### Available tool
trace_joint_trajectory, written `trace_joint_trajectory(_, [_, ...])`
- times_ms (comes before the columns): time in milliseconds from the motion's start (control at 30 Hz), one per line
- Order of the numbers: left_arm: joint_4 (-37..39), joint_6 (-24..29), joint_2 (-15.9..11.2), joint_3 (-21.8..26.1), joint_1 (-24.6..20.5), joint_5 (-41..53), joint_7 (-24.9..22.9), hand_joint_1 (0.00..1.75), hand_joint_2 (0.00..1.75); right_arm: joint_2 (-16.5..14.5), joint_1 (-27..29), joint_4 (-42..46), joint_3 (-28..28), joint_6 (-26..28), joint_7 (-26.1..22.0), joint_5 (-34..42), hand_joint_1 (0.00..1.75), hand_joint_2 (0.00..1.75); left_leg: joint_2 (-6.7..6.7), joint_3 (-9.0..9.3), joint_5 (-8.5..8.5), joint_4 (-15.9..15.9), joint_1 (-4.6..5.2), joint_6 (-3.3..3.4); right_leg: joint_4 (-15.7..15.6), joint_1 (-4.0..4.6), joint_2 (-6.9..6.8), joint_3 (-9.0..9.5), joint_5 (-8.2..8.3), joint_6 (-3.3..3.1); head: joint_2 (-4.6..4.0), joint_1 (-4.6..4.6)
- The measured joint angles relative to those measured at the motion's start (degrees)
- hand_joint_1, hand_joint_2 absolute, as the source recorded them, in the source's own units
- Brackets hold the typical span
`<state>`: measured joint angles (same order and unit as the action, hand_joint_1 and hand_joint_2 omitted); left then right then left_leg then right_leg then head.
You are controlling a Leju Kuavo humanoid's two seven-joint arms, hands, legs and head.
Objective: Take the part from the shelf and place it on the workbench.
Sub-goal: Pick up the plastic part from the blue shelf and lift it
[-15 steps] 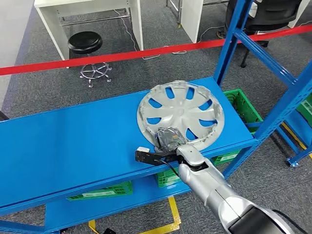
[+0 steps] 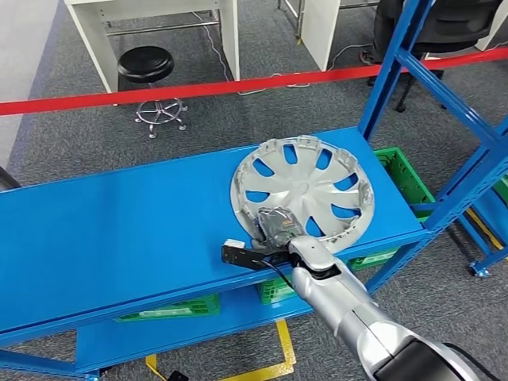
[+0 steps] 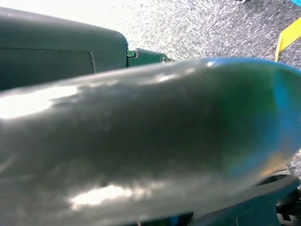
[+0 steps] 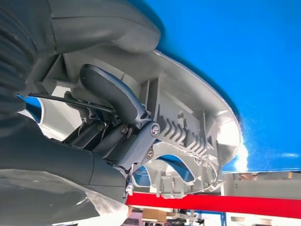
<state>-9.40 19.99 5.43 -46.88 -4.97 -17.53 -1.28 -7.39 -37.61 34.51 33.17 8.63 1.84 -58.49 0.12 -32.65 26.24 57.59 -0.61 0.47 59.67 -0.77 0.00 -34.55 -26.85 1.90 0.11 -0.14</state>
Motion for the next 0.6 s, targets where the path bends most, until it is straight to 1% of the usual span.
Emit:
trace_joint_trajectory(33, [0.0,0.0,0.0,0.0,0.0,0.0,0.0,0.00,0.00,0.0,-0.1,0.1,0.1,0.0,0.0,0.0,1.75,1.75,-0.03,-0.10,0.05,0.1,0.09,-0.34,-1.3,0.06,0.03,0.73,0.03,-0.29,0.00,-0.08])
trace_joint_trajectory(100, [0.0,0.2,0.0,0.0,0.0,0.0,0.0,0.00,0.00,0.0,-0.2,0.3,0.3,0.0,-0.2,-0.1,1.75,1.75,-0.07,-0.13,-0.03,0.0,0.05,-0.99,-1.6,0.19,0.07,0.93,-0.11,-1.06,0.00,-0.25])
trace_joint_trajectory(133, [0.0,0.2,0.0,0.0,0.0,0.0,0.0,0.00,0.00,0.0,-0.2,0.4,0.4,0.0,-0.2,-0.1,1.75,1.75,-0.08,-0.15,0.18,0.2,-0.03,-1.29,-1.7,0.16,0.01,1.02,-0.03,-1.40,0.00,-0.28])
trace_joint_trajectory(167, [0.0,0.3,0.0,0.0,-0.1,-0.1,0.0,0.00,0.00,0.0,-0.3,0.5,0.6,0.0,-0.2,0.0,1.75,1.75,-0.08,-0.48,0.88,1.1,-0.08,-1.59,-1.8,0.09,-0.07,1.14,0.04,-1.74,0.00,-0.43])
trace_joint_trajectory(200, [0.0,0.3,0.0,0.0,-0.1,-0.2,0.0,0.00,0.00,0.0,-0.3,0.6,0.7,0.0,-0.2,0.1,1.75,1.75,-0.08,-1.34,2.22,3.2,-0.11,-1.83,-2.0,-0.01,-0.17,1.25,0.12,-2.04,0.00,-0.57])
trace_joint_trajectory(233, [0.0,0.4,0.0,0.0,0.0,-0.3,0.1,0.00,0.00,0.0,-0.3,0.7,0.8,-0.1,-0.2,0.2,1.75,1.75,-0.07,-2.72,3.99,6.4,-0.14,-2.01,-2.0,-0.01,-0.26,1.30,0.12,-2.23,0.00,-0.72])
trace_joint_trajectory(267, [0.0,0.5,0.0,0.0,0.0,-0.3,0.1,0.00,0.00,0.1,-0.3,0.8,0.9,-0.1,-0.2,0.4,1.75,1.75,-0.07,-4.46,5.84,10.3,-0.14,-2.14,-2.0,0.03,-0.31,1.31,0.08,-2.38,0.00,-0.85])
trace_joint_trajectory(300, [0.0,0.5,-0.1,0.0,0.1,-0.4,0.1,0.00,0.00,0.1,-0.3,0.8,0.9,-0.2,-0.3,0.5,1.75,1.75,-0.07,-6.00,7.14,13.8,-0.16,-2.21,-2.0,0.07,-0.31,1.31,0.06,-2.47,0.00,-0.84])
trace_joint_trajectory(333, [0.0,0.6,-0.1,0.0,0.1,-0.4,0.1,0.00,0.00,0.1,-0.2,0.8,1.0,-0.2,-0.2,0.6,1.75,1.75,-0.07,-6.88,7.46,15.8,-0.15,-2.22,-2.0,0.10,-0.28,1.33,0.04,-2.51,0.00,-0.84])
trace_joint_trajectory(367, [0.0,0.6,-0.1,0.0,0.1,-0.4,0.1,0.00,0.00,0.1,-0.2,0.8,1.1,-0.3,-0.2,0.6,1.75,1.75,-0.07,-6.81,6.67,15.7,-0.15,-2.18,-2.0,0.12,-0.22,1.38,0.03,-2.52,0.00,-0.85])
trace_joint_trajectory(400, [0.0,0.7,-0.1,0.0,0.1,-0.4,0.2,0.00,0.00,0.2,-0.2,0.8,1.2,-0.3,-0.2,0.7,1.75,1.75,-0.07,-5.75,4.91,13.4,-0.16,-2.08,-2.0,0.12,-0.15,1.47,0.02,-2.50,0.00,-0.84])
trace_joint_trajectory(433, [0.0,0.7,-0.1,0.0,0.1,-0.5,0.2,0.00,0.00,0.2,-0.2,0.8,1.3,-0.2,-0.3,0.8,1.75,1.75,-0.07,-4.03,2.75,9.8,-0.17,-1.94,-2.0,0.12,-0.09,1.57,-0.01,-2.45,0.00,-0.84])
trace_joint_trajectory(467, [0.0,0.7,-0.1,0.0,0.1,-0.5,0.2,0.00,0.00,0.2,-0.2,0.9,1.3,-0.1,-0.3,0.8,1.75,1.75,-0.07,-2.28,1.20,6.0,-0.12,-1.80,-1.9,0.24,-0.02,1.59,-0.06,-2.30,0.00,-0.85])
trace_joint_trajectory(500, [0.0,0.8,-0.1,0.0,0.1,-0.5,0.3,0.00,0.00,0.3,-0.2,1.0,1.3,0.2,-0.5,1.0,1.75,1.75,-0.07,-0.93,0.29,3.0,-0.08,-1.60,-1.8,0.36,0.09,1.50,-0.07,-2.07,0.00,-0.81])
trace_joint_trajectory(533, [0.0,0.8,-0.1,0.0,0.0,-0.5,0.4,0.00,0.00,0.4,-0.1,1.2,1.3,0.6,-0.6,1.1,1.75,1.75,-0.08,-0.24,0.07,1.2,-0.02,-1.41,-1.8,0.47,0.18,1.34,-0.04,-1.79,0.00,-0.76])
trace_joint_trajectory(600, [0.0,0.9,0.0,0.0,0.1,-0.7,0.5,0.00,0.00,0.5,0.2,1.7,1.3,1.4,-1.0,1.3,1.75,1.75,-0.10,-0.13,0.34,0.5,0.06,-0.85,-1.8,0.52,0.31,1.09,0.11,-1.16,0.00,-0.71])
